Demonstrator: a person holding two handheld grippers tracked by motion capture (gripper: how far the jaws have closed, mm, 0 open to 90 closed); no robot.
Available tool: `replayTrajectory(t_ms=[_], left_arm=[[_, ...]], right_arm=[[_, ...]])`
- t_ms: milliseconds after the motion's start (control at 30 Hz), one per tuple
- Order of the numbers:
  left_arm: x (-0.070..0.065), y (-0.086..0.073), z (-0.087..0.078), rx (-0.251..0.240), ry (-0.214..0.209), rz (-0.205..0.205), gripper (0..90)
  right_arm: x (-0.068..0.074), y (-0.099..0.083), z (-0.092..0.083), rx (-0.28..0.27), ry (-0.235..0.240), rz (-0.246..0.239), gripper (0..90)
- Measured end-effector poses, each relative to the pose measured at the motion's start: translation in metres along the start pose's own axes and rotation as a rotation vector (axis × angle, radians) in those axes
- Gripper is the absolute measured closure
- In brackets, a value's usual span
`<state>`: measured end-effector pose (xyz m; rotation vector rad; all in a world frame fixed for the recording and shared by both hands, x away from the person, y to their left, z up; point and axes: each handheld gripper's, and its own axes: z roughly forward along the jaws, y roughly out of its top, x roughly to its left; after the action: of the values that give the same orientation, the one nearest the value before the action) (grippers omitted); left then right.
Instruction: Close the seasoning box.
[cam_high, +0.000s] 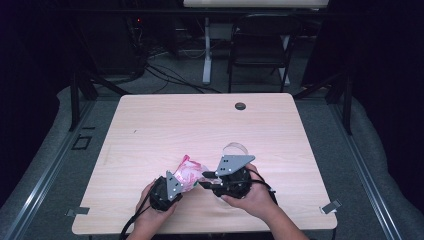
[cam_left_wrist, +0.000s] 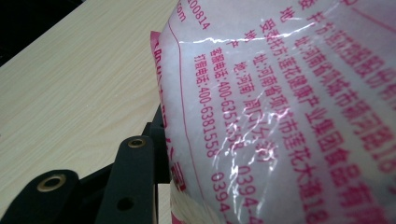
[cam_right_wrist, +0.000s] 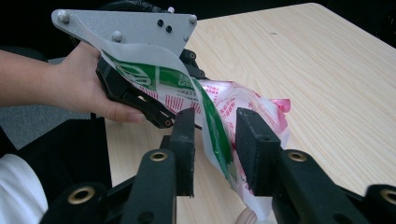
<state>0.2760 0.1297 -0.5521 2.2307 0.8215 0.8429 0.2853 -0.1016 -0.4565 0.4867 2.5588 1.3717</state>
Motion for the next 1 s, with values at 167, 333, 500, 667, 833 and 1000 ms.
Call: replayTrajectory(t_ms=[167, 333, 500, 667, 833, 1000], left_arm=[[-0.0005, 0.0, -0.0001, -0.004, 0.018, 0.013, 59.7], [-0.0003, 0.0004, -0.0013, -0.008, 0.032, 0.024, 59.7], [-0.0001, 0.0005, -0.002, -0.007, 0.032, 0.025, 59.7], [-0.0002, 0.0006, -0.0023, -0.013, 0.052, 0.034, 59.8], [0.0, 0.001, -0.0037, -0.02, 0.062, 0.035, 59.8], [0.002, 0.0018, -0.0056, -0.03, 0.075, 0.049, 59.8]], right_arm=[[0.0004, -0.0004, 0.001, 0.007, 0.004, 0.0, 74.0], [0.0006, -0.0006, 0.0008, 0.008, 0.003, -0.001, 78.1], [0.0002, -0.0011, 0.0011, 0.013, 0.006, 0.0, 82.3], [0.0014, -0.0016, 0.0022, 0.018, 0.007, 0.0, 87.8], [0.0027, -0.0016, 0.0014, 0.01, -0.001, -0.007, 90.0], [0.0028, -0.0014, 0.001, 0.002, 0.005, 0.004, 90.0]])
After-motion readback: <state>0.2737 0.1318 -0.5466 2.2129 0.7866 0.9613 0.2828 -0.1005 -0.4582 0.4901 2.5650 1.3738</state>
